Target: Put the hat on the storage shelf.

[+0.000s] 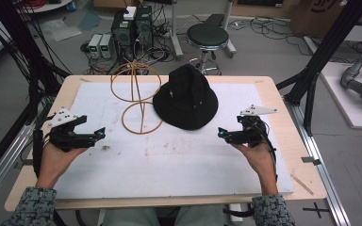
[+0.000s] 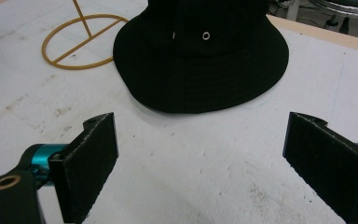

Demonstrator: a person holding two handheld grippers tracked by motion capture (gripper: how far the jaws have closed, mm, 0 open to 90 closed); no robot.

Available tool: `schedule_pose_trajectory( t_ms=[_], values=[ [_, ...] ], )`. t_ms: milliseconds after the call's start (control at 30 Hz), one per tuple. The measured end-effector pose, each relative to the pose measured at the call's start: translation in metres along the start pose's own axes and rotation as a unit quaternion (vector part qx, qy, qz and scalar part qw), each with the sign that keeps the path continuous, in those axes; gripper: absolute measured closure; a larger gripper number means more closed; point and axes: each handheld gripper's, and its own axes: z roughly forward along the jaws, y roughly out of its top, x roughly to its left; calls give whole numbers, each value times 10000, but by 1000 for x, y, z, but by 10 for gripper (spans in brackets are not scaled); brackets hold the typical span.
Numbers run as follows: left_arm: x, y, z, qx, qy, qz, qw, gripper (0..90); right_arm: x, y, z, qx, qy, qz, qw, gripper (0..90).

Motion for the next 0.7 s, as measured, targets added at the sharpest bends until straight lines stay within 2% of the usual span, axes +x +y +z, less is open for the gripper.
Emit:
schedule_pose_trajectory(
  t_ms=[233,700],
  values=[
    [0,0,0,20,37,23,10000,138,0,0,0,-1,19,6,10000,99],
    [-1,2,6,36,-24,25,10000,138,0,-2,-8,-37,-46,27,10000,99]
  ],
)
